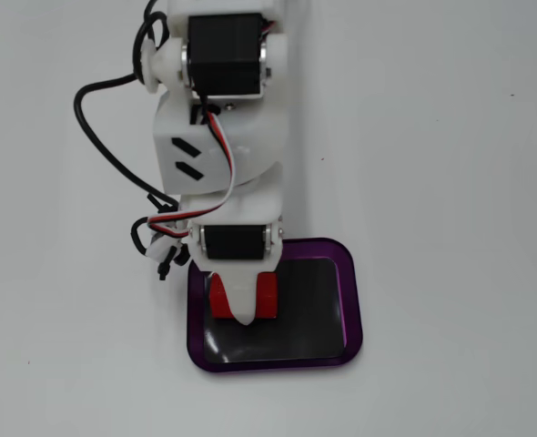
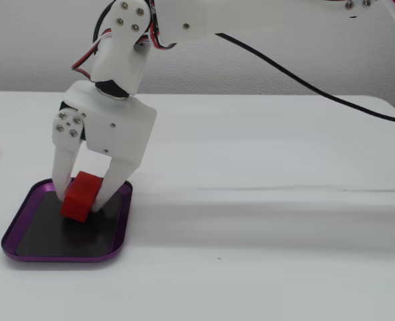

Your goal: Remove the cube from the box.

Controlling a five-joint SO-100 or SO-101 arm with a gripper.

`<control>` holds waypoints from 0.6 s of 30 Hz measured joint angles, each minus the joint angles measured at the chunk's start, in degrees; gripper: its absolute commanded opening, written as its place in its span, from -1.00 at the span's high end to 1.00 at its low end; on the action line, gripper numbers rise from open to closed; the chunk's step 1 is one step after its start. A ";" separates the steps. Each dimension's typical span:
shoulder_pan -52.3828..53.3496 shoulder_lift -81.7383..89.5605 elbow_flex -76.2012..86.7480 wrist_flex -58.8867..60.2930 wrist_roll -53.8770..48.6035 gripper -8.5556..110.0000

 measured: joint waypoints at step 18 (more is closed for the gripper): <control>-0.44 55.46 26.72 -1.23 0.00 0.87</control>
